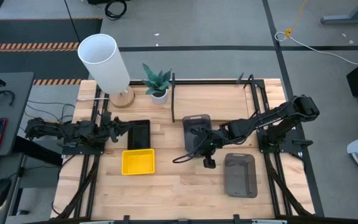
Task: Stack baskets on shelf by color
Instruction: Stack the left gray bin on the middle gray bin, then stack the bottom gray bin on the stacked gray bins
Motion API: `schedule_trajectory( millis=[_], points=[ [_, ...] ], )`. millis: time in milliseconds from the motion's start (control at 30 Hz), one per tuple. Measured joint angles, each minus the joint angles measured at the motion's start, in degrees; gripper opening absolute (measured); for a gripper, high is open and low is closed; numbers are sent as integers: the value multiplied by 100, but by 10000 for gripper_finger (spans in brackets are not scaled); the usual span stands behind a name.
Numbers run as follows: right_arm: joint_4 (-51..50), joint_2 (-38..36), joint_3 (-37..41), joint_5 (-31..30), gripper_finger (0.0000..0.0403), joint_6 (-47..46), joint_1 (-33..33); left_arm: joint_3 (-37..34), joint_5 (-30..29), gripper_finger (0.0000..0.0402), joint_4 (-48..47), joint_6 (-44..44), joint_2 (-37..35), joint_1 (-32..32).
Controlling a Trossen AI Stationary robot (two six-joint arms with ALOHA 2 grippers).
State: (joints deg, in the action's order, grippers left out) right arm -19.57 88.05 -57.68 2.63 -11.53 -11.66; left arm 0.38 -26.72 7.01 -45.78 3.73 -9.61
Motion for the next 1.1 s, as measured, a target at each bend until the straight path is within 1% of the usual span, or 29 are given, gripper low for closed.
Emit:
schedule_trajectory(
  millis=[100,333,500,633,867,1100],
  points=[
    [219,0,89,-4,8,-34,2,0,-1,30,0,1,0,0],
    [229,0,91,-135,25,-43,7,0,0,38,0,0,0,0],
    [234,0,91,-97,42,-31,19,0,-1,39,-1,0,1,0],
    [130,0,91,155,63,-18,109,0,0,37,0,0,0,0],
    [-343,0,-14,563,99,-40,272,0,0,30,-2,0,0,0],
    [-628,-2,-229,605,121,18,391,0,0,36,0,0,2,0]
  ],
)
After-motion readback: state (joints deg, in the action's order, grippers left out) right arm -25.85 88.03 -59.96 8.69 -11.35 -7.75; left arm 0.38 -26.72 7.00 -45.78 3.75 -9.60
